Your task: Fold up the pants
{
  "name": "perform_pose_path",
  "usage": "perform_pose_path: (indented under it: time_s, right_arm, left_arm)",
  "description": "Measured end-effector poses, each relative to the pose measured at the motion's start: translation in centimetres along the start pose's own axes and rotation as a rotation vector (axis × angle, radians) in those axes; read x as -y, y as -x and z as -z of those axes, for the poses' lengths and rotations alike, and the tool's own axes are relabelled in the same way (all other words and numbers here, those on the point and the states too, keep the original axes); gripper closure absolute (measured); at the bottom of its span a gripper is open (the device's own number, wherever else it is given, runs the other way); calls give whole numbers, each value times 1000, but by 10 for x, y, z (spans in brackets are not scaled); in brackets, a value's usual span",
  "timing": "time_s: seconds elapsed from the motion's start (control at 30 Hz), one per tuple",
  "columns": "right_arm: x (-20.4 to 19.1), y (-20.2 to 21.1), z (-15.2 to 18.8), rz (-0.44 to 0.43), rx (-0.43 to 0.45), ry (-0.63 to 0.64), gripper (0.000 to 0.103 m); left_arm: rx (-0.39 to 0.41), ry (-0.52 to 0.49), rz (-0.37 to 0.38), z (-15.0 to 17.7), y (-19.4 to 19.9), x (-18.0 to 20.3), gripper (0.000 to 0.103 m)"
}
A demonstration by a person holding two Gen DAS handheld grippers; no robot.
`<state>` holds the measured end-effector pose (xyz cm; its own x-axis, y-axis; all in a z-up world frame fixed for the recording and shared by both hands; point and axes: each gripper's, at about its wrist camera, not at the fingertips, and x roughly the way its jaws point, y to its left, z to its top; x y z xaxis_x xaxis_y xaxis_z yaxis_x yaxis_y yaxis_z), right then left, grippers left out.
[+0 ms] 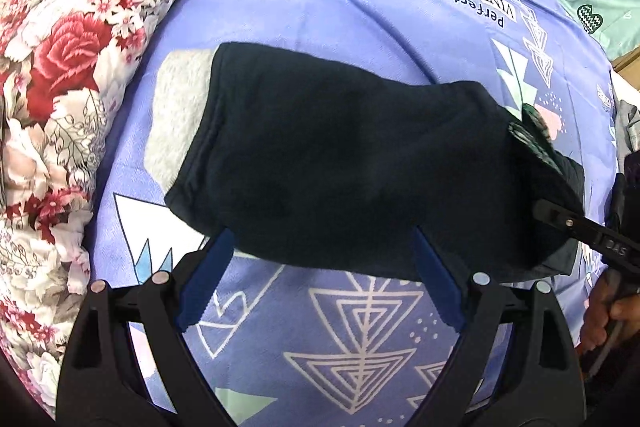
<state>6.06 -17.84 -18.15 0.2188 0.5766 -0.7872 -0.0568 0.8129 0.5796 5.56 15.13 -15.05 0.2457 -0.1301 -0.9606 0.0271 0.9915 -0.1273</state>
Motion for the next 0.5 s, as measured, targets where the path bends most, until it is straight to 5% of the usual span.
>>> perform_pose_path:
  time_s: [0.1, 0.13, 0.27, 0.33, 0.5]
  right_arm:
    - [4, -15, 1, -5, -63, 7, 67]
    - [8, -16, 3, -33, -72, -5, 54]
    - [7, -13, -1, -134, -92, -62, 41]
    - [5, 2, -2, -182, -60, -48, 43]
    - [36, 55, -9, 80, 89, -32, 72]
  left_arm:
    - [-2, -17, -1, 1, 0, 4, 13]
    - [0, -25, -2, 0, 1, 7, 13]
    - [10, -63, 3, -7, 4, 22, 13]
    - [12, -76, 8, -10, 4, 29, 13]
    - [44, -119, 34, -18, 7, 55, 13]
